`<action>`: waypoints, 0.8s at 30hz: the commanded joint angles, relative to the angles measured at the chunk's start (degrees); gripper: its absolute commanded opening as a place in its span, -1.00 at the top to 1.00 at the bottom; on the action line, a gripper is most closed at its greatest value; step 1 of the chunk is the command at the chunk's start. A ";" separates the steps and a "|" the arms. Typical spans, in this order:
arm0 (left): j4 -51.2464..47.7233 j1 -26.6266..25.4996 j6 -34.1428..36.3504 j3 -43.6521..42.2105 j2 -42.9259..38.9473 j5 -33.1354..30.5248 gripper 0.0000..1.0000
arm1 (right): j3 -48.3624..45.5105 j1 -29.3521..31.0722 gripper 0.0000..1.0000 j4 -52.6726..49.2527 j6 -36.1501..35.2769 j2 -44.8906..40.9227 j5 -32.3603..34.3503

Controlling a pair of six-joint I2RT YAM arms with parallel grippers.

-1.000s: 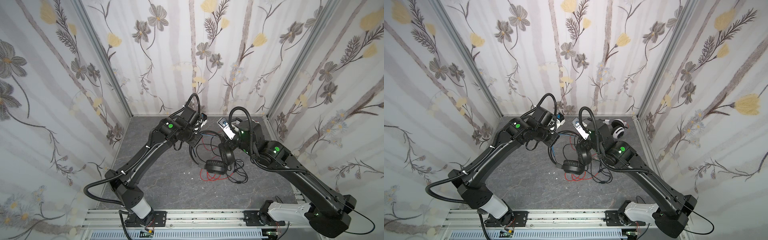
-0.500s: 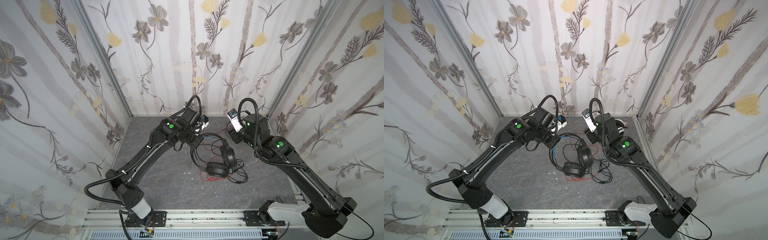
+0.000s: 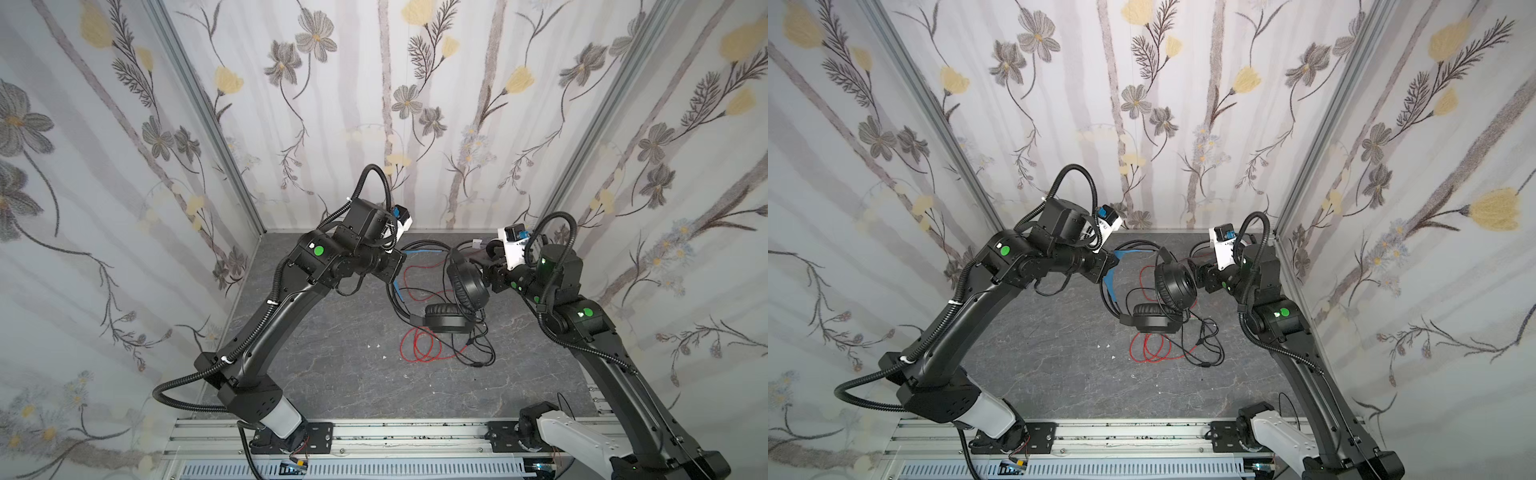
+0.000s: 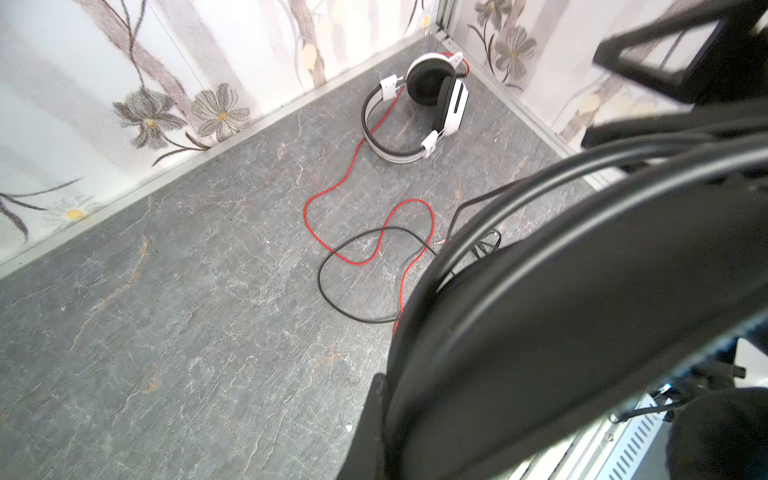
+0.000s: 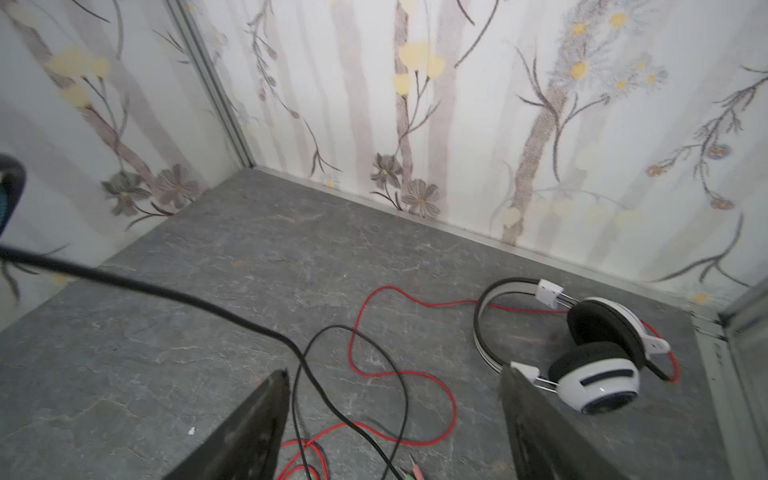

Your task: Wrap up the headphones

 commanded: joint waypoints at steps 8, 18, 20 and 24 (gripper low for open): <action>2.17 -0.23 -10.63 10.10 1.21 -2.41 1.00 | -14.66 -0.71 -0.64 25.14 6.38 -5.47 -16.72; 0.34 -1.26 -14.03 16.80 4.01 -3.45 1.00 | -17.07 -0.71 -0.63 37.16 9.52 2.76 -21.56; 0.25 -1.30 -14.55 17.24 3.97 -3.67 1.00 | -17.07 -0.73 -0.62 39.06 10.28 4.61 -21.97; -0.05 -1.48 -15.32 17.84 4.04 -4.32 1.00 | -19.39 -0.71 -0.62 41.59 11.37 6.28 -20.72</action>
